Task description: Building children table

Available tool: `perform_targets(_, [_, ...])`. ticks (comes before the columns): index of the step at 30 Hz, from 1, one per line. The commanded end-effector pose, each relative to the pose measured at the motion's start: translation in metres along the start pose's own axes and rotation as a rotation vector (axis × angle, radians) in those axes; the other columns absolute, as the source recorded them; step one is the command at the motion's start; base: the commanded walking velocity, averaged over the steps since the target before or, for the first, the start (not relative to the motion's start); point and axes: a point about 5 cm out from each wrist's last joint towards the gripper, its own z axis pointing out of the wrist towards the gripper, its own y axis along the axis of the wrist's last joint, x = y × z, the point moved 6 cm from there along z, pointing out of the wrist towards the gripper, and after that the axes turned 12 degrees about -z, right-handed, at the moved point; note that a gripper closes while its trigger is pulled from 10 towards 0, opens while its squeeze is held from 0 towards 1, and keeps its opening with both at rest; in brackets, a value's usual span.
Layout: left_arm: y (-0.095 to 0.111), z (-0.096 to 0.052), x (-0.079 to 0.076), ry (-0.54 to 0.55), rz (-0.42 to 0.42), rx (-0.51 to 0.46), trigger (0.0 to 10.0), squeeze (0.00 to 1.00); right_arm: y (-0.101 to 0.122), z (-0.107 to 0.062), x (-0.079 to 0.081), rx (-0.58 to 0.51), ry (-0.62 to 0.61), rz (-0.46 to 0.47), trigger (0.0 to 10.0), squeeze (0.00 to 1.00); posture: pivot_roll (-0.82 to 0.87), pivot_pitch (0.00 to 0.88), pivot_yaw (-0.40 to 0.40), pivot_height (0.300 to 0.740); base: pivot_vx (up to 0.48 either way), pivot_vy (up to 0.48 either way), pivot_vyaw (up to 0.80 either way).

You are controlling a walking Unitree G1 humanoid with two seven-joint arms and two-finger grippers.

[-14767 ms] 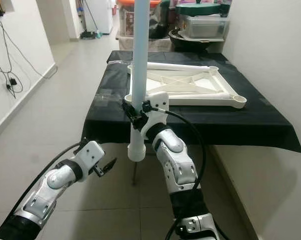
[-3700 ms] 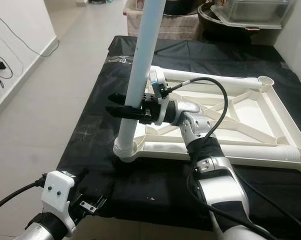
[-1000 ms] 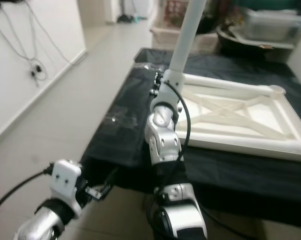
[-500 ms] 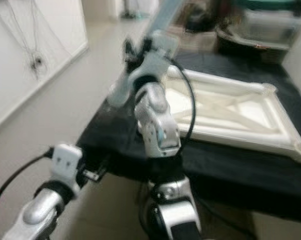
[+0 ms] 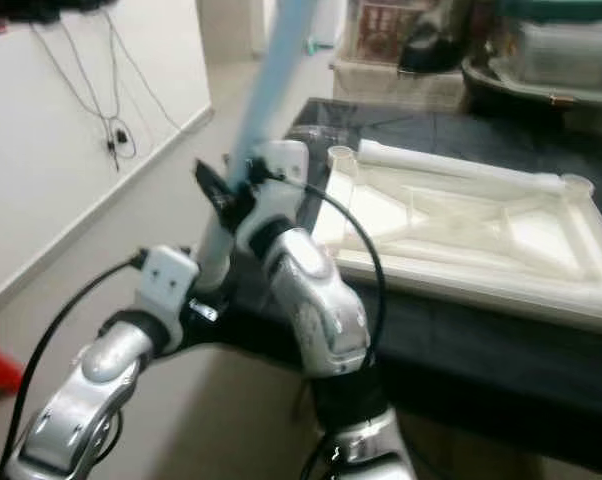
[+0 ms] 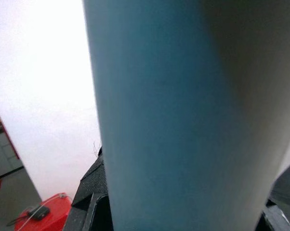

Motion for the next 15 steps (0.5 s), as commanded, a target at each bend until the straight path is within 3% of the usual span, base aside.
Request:
perform_targets(1, [-0.009,0.000,0.002,0.005,0.021,0.031,10.0,0.00,0.002,-0.003,0.010,-0.012,0.046,0.027,10.0,0.00,0.14,0.014,-0.038,0.740,0.000,0.000,0.00])
perform_targets(7, [-0.014,-0.001,0.008,0.033,0.030,0.047,10.0,0.00,0.001,-0.007,0.012,-0.009,0.064,0.031,10.0,0.00,0.14,0.005,-0.042,0.740,0.000,0.000,0.00])
perform_targets(15, [-0.025,0.000,0.005,0.025,0.021,0.078,10.0,0.00,0.003,-0.011,0.018,-0.013,0.103,0.046,10.0,0.00,0.13,0.000,-0.042,0.740,0.000,0.000,0.00])
